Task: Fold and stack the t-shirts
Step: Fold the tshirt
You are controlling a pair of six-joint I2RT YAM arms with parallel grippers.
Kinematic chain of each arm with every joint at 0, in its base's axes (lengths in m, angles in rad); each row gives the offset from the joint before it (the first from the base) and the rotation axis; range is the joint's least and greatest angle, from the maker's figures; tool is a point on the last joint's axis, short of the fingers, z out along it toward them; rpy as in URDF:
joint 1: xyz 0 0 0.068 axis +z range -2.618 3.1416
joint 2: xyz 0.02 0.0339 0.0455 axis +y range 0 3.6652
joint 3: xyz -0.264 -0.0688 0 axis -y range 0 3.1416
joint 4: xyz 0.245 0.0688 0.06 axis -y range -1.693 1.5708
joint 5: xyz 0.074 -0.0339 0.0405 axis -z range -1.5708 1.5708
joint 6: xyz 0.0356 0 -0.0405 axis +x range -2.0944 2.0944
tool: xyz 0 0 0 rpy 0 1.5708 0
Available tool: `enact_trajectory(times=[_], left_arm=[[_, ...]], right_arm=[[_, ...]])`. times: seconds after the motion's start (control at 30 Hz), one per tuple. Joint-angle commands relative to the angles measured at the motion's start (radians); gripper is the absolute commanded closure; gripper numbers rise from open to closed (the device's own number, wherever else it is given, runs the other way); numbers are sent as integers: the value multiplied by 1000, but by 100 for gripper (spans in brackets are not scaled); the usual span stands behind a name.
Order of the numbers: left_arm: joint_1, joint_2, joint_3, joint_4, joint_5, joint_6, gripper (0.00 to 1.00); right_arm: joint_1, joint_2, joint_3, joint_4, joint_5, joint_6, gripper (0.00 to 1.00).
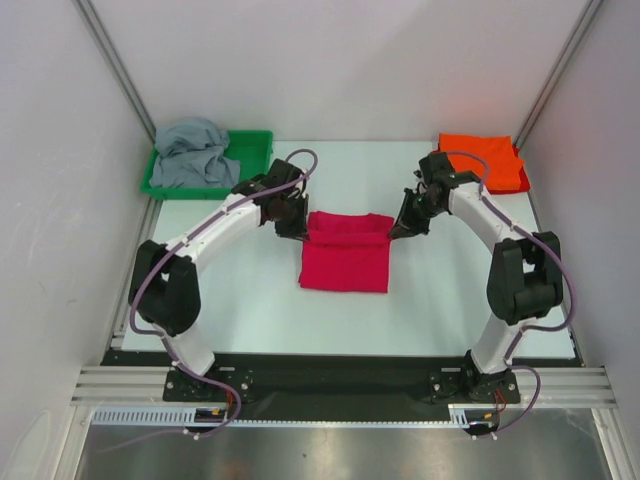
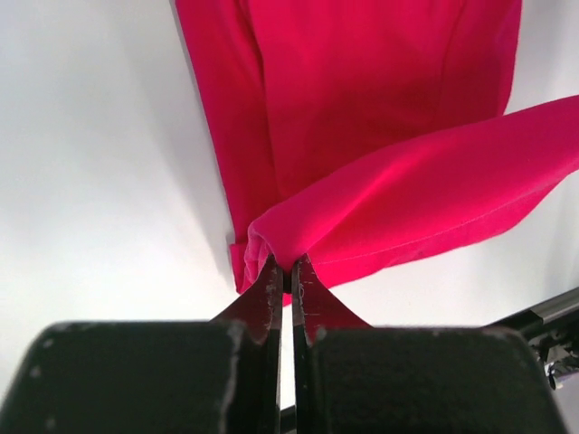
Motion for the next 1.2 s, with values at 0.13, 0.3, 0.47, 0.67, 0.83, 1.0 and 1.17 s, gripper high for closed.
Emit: enact_trajectory(times=[0.13,0.3,0.47,0.67,0.83,1.0,1.17], left_arm=[[36,64,101,14,-13,36,100],[47,130,169,13,-10,42,100],[51,179,219,14,-9,45,100],[53,222,235,39,-7,45,100],[59,238,238,80,-1,31,100],[76,288,268,108,40,11,100],[79,333,317,102,42,13,100]], right_arm=[[-22,94,124,6,7,-56,100],[-29,137,151,10,7,-59,100],[-43,186,175,19,4,-63,100],[-46,251,250,13,1,-65,100],[-46,303,296,15,1,-63,100],[-52,343,330,10,1,-65,100],[-55,375,344,12,4,-67,100]])
